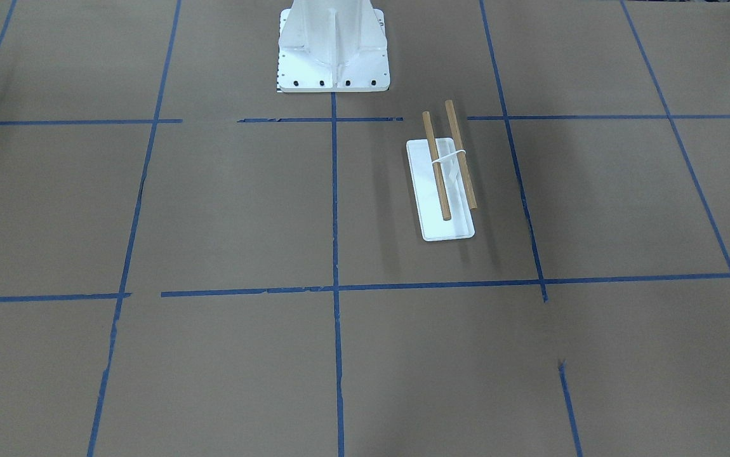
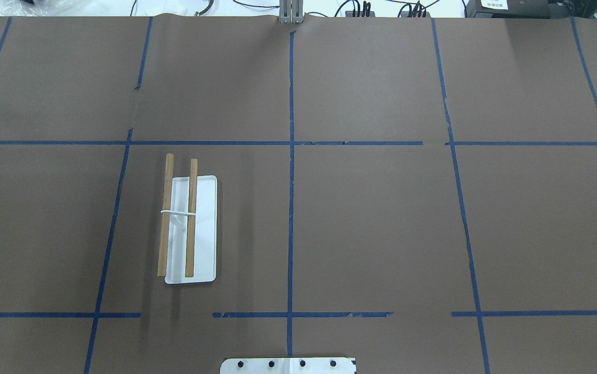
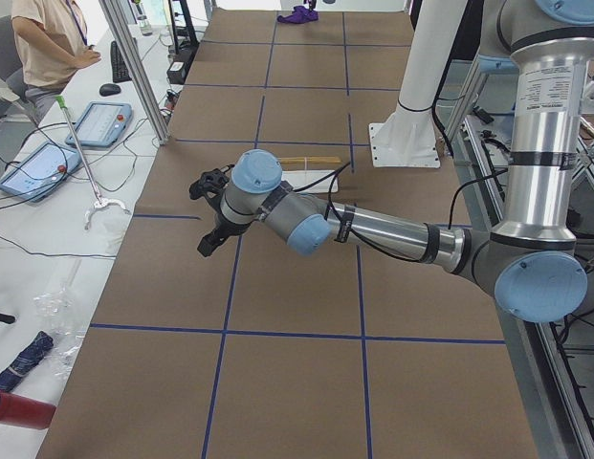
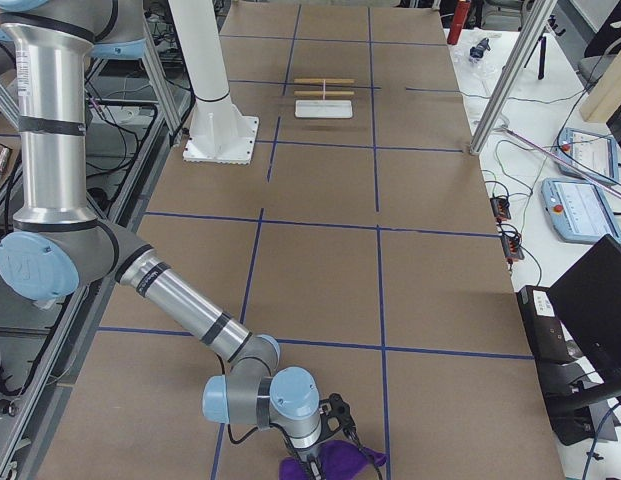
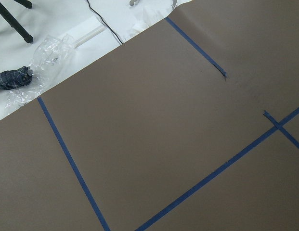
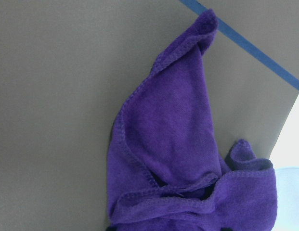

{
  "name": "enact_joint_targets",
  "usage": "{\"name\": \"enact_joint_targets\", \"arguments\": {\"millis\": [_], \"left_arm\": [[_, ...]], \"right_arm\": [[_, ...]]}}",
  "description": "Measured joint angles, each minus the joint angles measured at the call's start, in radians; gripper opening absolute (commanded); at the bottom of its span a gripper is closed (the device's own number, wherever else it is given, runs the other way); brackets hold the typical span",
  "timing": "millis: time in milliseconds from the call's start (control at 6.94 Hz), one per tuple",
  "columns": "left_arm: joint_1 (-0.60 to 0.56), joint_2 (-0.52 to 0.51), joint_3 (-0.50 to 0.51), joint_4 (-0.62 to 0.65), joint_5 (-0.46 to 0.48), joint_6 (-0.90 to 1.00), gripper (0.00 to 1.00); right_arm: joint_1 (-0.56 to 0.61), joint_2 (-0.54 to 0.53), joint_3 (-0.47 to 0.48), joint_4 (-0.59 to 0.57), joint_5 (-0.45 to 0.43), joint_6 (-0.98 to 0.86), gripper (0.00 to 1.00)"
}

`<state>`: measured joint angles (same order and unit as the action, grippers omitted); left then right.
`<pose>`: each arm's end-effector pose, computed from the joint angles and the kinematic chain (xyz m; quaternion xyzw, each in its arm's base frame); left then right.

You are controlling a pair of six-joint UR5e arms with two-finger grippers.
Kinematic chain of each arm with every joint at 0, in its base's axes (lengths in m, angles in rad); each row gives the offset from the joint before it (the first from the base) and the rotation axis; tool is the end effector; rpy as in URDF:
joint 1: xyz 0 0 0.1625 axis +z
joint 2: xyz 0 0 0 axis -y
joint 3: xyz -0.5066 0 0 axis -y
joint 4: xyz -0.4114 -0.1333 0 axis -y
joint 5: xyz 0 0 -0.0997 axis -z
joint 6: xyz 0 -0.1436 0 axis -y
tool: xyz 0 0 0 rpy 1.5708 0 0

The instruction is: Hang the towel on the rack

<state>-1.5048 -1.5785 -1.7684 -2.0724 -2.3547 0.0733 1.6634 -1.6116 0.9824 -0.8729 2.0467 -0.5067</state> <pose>0.0043 -0.5494 0.5978 0.3212 0.3572 0.1922 0.8557 0.1061 -0.4121 1.0313 0.1014 -0.2152 -0.2076 0.9488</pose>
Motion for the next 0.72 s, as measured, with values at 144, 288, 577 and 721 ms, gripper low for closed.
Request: {"name": "enact_joint_targets", "arguments": {"millis": [144,288,577,721], "left_arm": [[0.0,0.0,0.0,0.0,0.0,0.0,1.0],[0.0,0.0,0.0,0.0,0.001,0.0,1.0],[-0.001,0.0,-0.002,-0.001,0.001,0.002,1.0],[-0.001,0.0,-0.004,-0.002,0.0,0.003,1.0]], "right_arm": [[0.0,0.013,-0.022,0.0,-0.006,0.003,0.71],[-0.001,0.019,-0.034,0.0,-0.007,0.013,0.71],[-0.005,0.019,-0.04,0.001,0.005,0.062,0.71],[-0.011,0.018,-0.041,0.001,0.011,0.075,0.71]]}}
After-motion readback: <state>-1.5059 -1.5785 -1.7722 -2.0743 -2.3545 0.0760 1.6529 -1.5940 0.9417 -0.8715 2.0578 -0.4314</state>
